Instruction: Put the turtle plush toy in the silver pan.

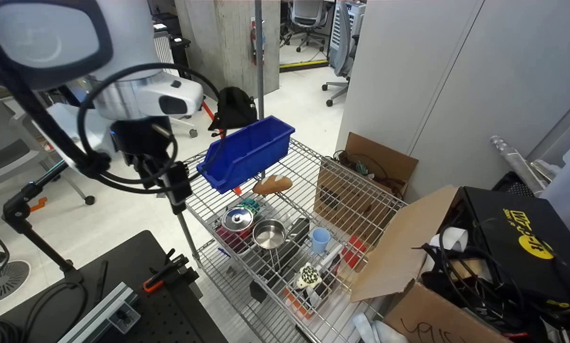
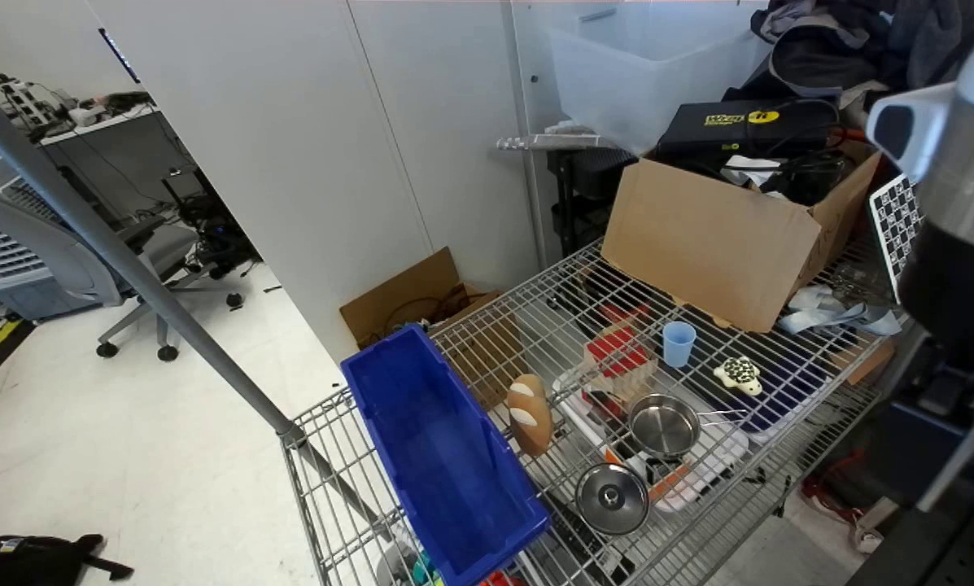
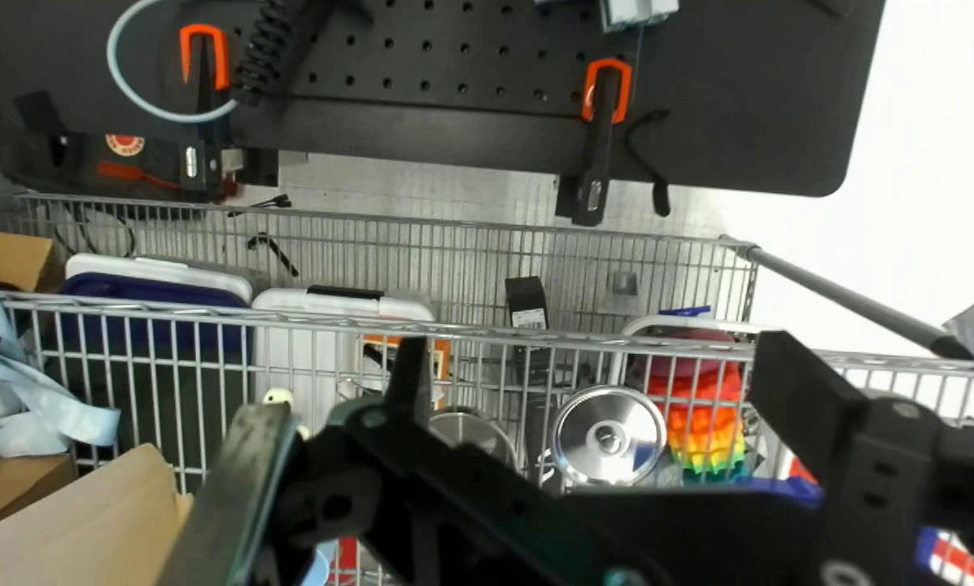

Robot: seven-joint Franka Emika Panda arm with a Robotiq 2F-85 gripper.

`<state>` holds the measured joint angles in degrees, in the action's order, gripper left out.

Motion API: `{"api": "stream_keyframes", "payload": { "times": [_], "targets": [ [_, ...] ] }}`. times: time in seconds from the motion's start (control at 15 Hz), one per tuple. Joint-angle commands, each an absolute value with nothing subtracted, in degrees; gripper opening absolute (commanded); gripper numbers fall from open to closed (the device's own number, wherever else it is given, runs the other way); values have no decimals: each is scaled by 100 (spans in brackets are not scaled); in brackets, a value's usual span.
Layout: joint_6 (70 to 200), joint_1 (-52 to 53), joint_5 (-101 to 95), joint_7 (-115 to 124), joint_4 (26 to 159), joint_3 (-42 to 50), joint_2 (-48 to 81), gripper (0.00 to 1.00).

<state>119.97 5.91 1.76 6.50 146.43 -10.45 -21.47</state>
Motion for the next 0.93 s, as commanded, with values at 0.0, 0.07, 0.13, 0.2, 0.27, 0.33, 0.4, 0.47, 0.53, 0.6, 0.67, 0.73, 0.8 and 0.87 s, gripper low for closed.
{"api": "stream_keyframes", "payload": {
  "times": [0.0, 0.07, 0.13, 0.2, 0.27, 0.33, 0.4, 0.47, 0.53, 0.6, 0.67, 0.73, 0.8, 0.87],
  "targets": [
    [12764, 304, -250, 658, 14279, -816, -1158, 100],
    [12948, 232, -354, 683, 14196, -757, -927, 100],
    [13192, 144, -440, 735, 14113, -677, -669, 100],
    [13404, 90, -486, 744, 14021, -597, -441, 100],
    [13653, 35, -453, 725, 13903, -492, -173, 100],
    [13814, 7, -432, 692, 13789, -414, 40, 100],
    [14020, -24, -370, 614, 13661, -326, 280, 100],
    [14168, -49, -313, 567, 13530, -248, 508, 100],
    [14359, -73, -311, 569, 13395, -171, 745, 100],
    [14509, -86, -294, 591, 13262, -106, 954, 100],
    [14639, -98, -308, 627, 13107, -40, 1181, 100],
    [14714, -98, -329, 661, 12963, 20, 1384, 100],
    [14752, -82, -416, 737, 12808, 95, 1607, 100],
    [14822, -44, -523, 863, 12664, 195, 1828, 100]
  ]
}}
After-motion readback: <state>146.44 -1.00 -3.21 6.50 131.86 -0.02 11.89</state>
